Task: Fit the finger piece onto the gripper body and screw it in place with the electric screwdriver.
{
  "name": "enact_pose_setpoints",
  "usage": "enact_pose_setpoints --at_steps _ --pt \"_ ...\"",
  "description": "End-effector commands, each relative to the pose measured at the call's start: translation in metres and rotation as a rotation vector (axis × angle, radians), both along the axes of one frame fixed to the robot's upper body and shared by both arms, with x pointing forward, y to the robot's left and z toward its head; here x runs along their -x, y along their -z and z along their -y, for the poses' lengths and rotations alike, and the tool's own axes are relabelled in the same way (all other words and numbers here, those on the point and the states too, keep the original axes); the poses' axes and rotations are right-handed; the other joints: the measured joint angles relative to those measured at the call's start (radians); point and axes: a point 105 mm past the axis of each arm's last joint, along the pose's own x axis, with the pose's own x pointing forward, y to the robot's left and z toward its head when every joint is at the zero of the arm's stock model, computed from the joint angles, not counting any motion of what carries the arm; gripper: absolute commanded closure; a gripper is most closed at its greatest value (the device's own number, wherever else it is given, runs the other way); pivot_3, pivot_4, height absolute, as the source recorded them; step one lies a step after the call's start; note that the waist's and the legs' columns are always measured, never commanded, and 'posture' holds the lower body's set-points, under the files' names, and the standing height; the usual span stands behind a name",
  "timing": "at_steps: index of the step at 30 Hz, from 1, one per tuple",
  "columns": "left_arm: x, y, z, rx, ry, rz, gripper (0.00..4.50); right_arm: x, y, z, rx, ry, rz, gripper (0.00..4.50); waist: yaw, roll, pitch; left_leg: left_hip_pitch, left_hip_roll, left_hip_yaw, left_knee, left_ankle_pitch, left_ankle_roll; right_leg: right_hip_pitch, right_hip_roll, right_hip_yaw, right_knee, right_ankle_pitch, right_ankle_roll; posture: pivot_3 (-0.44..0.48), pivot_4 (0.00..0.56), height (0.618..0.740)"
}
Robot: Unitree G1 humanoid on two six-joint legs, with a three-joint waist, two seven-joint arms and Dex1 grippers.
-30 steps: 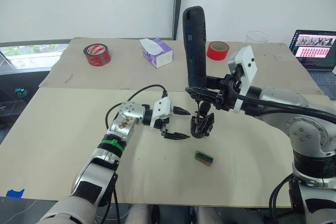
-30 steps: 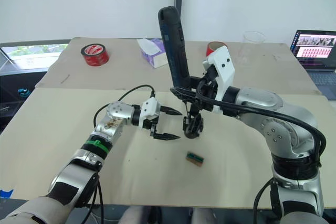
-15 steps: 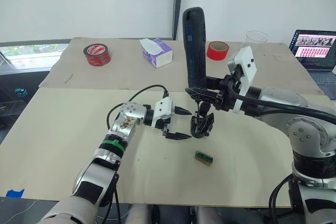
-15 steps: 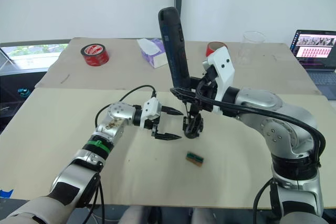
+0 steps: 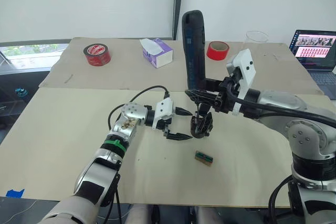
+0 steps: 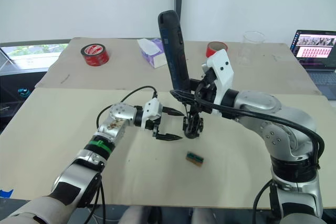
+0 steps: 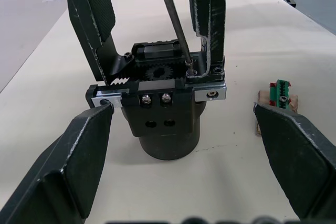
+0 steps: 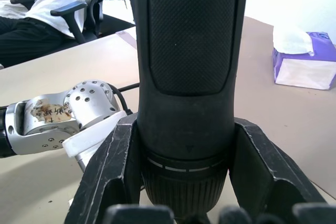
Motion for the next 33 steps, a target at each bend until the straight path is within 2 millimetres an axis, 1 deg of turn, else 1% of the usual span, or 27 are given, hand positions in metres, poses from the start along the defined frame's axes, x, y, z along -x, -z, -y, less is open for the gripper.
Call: enact_pose_setpoints --at_steps 1,7,14,17,21,23,27,31,33 --pt "-0.003 -0.011 0.004 0.010 0.010 0.048 0.00 0.008 -0.018 0.001 -0.027 -0.009 0.090 2.60 0.000 0.000 0.000 0.000 0.000 0.000 0.000 0.000 0.000 0.000 0.000 0.000 0.000 0.000 0.000 0.000 0.150 0.740" --pt "-0.005 0.000 0.008 -0.018 0.000 0.016 0.00 0.010 -0.015 0.004 -0.019 -0.008 0.114 2.60 0.001 0.000 0.000 0.000 0.000 0.000 0.000 0.000 0.000 0.000 0.000 0.000 0.000 0.000 0.000 0.000 0.150 0.740" --pt "-0.011 0.016 0.027 -0.021 -0.054 -0.021 0.00 0.016 -0.012 0.005 -0.007 -0.021 0.154 2.60 0.002 0.000 0.000 -0.001 0.000 -0.001 0.000 -0.002 0.004 0.000 0.000 -0.001 -0.001 0.000 0.000 0.000 0.150 0.740" --pt "-0.014 0.020 0.036 -0.017 -0.078 -0.031 0.00 0.018 -0.011 0.005 -0.002 -0.028 0.174 2.60 0.003 0.000 0.000 -0.001 0.000 -0.001 0.000 -0.002 0.004 0.000 0.000 -0.001 -0.001 0.000 0.000 0.000 0.150 0.740" --pt "-0.018 0.022 0.040 -0.012 -0.114 -0.033 0.00 0.021 -0.009 0.006 0.007 -0.045 0.199 2.60 0.002 0.000 0.000 -0.001 0.000 -0.001 0.000 -0.002 0.004 0.000 0.000 -0.001 -0.001 0.000 0.000 0.000 0.150 0.740" --pt "-0.019 0.021 0.041 0.000 -0.120 -0.044 0.53 0.024 -0.006 0.007 0.018 -0.066 0.209 2.60 0.003 0.000 0.000 -0.001 0.000 -0.001 0.000 -0.003 0.004 0.000 0.000 -0.001 -0.001 0.000 0.000 0.000 0.150 0.740" --pt "-0.020 0.021 0.042 -0.005 -0.115 -0.044 2.19 0.022 0.006 0.011 0.034 -0.078 0.191 2.60 0.003 -0.001 0.000 -0.001 0.000 -0.001 0.001 -0.003 0.005 0.001 0.000 -0.001 -0.001 0.000 0.000 0.000 0.150 0.740" --pt "-0.023 0.019 0.039 -0.016 -0.123 -0.035 2.22 0.011 0.018 0.017 0.045 -0.092 0.126 2.60 0.002 -0.001 0.000 0.000 0.000 -0.001 0.002 -0.003 0.005 0.001 0.000 -0.002 -0.001 0.000 0.000 0.000 0.150 0.740" --pt "-0.024 0.019 0.037 -0.022 -0.121 -0.033 2.22 0.008 0.026 0.018 0.056 -0.128 0.069 2.60 0.002 -0.001 0.000 0.000 0.000 -0.002 0.003 -0.003 0.006 0.002 -0.001 -0.002 0.000 0.000 0.000 0.000 0.150 0.740"
